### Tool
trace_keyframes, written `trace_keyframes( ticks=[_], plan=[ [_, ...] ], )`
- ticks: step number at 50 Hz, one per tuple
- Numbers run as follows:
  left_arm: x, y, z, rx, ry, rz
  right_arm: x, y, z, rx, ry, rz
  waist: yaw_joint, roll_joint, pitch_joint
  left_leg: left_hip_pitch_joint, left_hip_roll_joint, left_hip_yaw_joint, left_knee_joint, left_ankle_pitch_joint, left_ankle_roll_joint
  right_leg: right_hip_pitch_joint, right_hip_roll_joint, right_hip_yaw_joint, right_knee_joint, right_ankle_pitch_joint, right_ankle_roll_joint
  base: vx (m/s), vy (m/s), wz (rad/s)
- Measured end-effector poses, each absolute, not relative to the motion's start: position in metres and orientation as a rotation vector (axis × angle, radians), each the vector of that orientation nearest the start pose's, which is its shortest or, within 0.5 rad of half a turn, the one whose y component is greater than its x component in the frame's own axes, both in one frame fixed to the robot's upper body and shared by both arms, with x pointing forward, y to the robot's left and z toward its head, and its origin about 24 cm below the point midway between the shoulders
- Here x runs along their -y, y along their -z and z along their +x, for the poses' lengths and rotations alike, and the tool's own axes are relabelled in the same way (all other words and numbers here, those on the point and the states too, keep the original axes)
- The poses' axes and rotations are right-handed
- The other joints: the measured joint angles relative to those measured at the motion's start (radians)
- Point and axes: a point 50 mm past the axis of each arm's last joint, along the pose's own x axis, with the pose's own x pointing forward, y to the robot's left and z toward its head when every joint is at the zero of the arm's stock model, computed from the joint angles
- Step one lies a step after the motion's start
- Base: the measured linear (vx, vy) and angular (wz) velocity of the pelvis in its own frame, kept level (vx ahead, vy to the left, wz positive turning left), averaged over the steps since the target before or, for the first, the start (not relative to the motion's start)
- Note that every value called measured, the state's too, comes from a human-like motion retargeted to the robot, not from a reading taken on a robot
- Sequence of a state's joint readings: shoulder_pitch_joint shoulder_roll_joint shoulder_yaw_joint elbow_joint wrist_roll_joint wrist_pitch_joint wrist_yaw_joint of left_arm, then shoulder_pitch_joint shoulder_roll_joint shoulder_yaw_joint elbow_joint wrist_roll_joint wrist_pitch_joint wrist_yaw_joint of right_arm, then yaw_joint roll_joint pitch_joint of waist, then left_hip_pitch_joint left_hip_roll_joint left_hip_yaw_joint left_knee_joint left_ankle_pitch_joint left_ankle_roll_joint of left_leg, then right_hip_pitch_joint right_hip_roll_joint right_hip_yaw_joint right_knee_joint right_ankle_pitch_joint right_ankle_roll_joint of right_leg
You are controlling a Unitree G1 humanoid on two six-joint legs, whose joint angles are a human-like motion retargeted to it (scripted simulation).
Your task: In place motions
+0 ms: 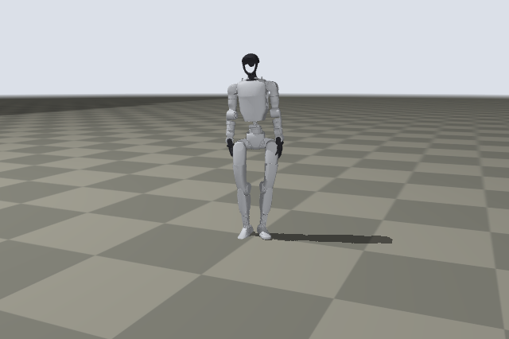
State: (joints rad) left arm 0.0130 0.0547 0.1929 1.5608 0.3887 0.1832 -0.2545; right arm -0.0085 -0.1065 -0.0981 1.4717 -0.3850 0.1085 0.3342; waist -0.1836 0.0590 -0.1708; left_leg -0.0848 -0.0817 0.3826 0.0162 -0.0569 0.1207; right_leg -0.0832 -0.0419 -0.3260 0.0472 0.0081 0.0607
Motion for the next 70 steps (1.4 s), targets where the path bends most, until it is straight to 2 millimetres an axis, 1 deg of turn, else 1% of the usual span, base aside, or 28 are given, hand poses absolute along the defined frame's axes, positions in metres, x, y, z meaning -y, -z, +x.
trace_keyframes(
  ticks=[70],
  plan=[
    [-0.1646, 0.1789, -0.0153, -1.779, 0.257, -0.025, 0.1821, 0.1785, 0.0219, -1.621, -0.381, -0.074, -0.003, 0.003, -0.016, -0.006, 0.007, 0.009, -0.002, -0.008, 0.003, -0.009, 0.005, 0.006, 0.000, 0.010, 0.001, 0.00, 0.00, 0.00]
  ],
)
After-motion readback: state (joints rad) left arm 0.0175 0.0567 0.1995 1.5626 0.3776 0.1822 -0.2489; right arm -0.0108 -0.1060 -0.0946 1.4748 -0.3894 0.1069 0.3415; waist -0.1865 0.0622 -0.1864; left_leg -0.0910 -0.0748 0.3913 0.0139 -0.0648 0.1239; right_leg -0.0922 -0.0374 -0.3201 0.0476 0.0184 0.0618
